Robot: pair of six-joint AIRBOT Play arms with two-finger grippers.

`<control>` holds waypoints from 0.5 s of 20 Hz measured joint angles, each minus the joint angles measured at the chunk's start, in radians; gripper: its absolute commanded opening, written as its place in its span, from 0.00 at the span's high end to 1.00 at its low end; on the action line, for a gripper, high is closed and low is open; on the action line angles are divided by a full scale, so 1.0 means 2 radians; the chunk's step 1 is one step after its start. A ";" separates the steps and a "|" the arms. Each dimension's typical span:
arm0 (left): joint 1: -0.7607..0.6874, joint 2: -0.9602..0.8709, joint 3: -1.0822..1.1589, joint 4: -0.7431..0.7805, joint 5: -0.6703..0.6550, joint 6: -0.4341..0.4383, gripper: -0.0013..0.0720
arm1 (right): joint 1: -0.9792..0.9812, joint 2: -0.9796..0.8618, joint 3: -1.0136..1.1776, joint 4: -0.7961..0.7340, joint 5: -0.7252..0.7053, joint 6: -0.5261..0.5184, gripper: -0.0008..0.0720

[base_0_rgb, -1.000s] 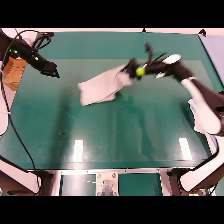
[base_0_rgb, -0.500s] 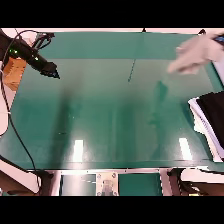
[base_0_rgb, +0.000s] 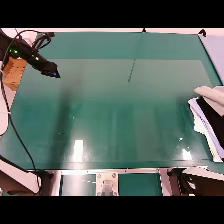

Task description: Fold the shirts.

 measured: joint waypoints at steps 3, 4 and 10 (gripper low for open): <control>0.000 0.000 0.000 -0.003 0.002 0.000 0.95 | -0.013 0.001 -0.061 -0.080 0.010 0.011 0.20; 0.000 0.000 0.000 -0.003 0.003 0.000 0.95 | -0.015 0.001 -0.084 -0.098 0.007 0.014 0.17; 0.000 0.003 0.000 -0.009 0.010 -0.016 0.96 | 0.001 0.001 -0.152 -0.118 -0.056 0.020 0.94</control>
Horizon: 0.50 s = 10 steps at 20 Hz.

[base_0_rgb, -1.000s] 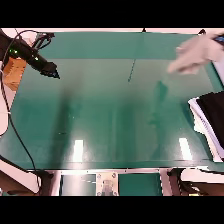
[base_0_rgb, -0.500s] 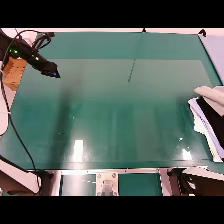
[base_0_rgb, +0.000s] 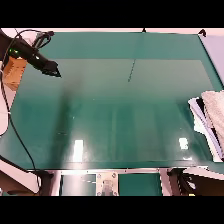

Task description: Fold the shirts.

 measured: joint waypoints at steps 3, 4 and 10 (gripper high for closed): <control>0.000 0.016 -0.002 -0.002 -0.002 -0.023 0.96 | 0.054 0.003 0.017 0.090 -0.046 -0.035 0.95; 0.000 0.025 -0.005 -0.003 -0.004 -0.031 0.96 | 0.081 0.007 0.021 0.120 -0.063 -0.047 0.97; -0.017 0.156 -0.164 -0.032 0.013 -0.061 0.96 | 0.283 0.097 -0.083 0.198 -0.146 -0.110 0.97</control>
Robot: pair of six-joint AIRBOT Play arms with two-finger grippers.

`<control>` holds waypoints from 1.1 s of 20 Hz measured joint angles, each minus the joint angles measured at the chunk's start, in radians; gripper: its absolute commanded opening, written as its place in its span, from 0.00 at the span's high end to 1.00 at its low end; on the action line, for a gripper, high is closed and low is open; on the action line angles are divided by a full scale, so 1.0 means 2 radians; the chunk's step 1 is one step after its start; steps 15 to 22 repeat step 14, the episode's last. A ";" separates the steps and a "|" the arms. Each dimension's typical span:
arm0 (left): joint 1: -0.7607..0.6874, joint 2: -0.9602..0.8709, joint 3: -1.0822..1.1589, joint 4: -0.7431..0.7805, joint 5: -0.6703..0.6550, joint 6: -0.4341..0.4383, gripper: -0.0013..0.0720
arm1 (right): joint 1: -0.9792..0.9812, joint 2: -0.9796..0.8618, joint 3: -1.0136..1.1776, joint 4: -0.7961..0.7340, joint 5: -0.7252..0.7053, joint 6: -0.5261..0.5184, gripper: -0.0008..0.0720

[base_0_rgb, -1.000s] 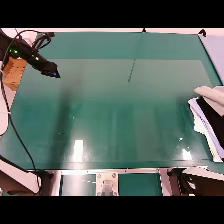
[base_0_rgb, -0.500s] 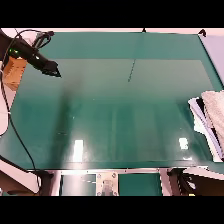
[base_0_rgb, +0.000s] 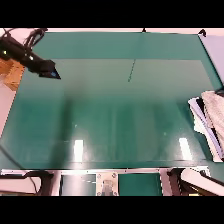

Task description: Fold the shirts.

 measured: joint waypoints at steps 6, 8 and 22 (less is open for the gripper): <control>-0.058 0.176 -0.258 -0.007 0.067 -0.037 0.95 | 0.202 0.131 -0.228 0.023 -0.097 -0.013 0.97; -0.067 0.207 -0.303 -0.006 0.082 -0.044 0.95 | 0.248 0.150 -0.262 0.031 -0.117 -0.013 0.97; -0.076 0.233 -0.344 -0.012 0.097 -0.052 0.95 | 0.307 0.168 -0.295 0.039 -0.135 -0.014 0.97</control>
